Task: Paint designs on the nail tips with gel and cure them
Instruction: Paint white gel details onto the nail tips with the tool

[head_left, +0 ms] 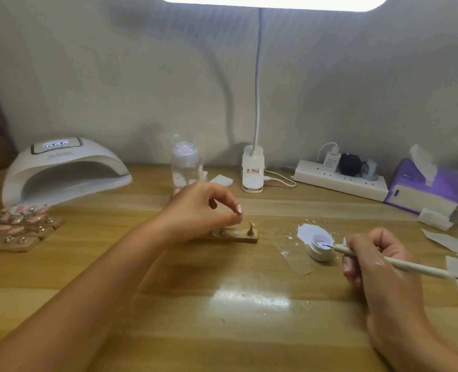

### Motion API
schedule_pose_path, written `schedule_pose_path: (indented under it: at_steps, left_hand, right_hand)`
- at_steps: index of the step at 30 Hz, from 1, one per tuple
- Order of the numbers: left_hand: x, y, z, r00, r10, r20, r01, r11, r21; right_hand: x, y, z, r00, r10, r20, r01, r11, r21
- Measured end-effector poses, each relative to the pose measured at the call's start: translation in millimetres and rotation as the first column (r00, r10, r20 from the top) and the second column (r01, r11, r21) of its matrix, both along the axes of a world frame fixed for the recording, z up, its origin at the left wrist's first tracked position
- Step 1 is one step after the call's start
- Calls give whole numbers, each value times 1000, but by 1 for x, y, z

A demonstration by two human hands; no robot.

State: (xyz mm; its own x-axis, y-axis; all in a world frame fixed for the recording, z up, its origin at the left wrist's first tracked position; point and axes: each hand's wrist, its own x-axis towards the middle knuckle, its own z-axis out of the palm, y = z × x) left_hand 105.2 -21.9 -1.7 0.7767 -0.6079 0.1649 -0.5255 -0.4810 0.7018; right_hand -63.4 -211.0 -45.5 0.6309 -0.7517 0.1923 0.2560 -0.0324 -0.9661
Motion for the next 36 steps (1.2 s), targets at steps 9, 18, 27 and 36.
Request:
schedule_pose_path:
  at_steps: [9,18,27,36]
  left_hand:
    - [-2,-4,-10,969,9,248,-76,962,261]
    - [-1,-7,-14,945,43,325,-140,949,281]
    - [-12,-14,-18,854,35,520,-182,955,236]
    - [-30,-25,-25,787,-6,617,-168,960,223]
  right_hand:
    - [0,-1,-2,1000,16,-24,-17,1000,-7]
    - [-1,1,0,999,27,-42,-29,999,-32]
    - [-1,1,-1,999,9,-46,-10,1000,-15]
    - [-1,1,-1,999,-12,-36,12,1000,-9]
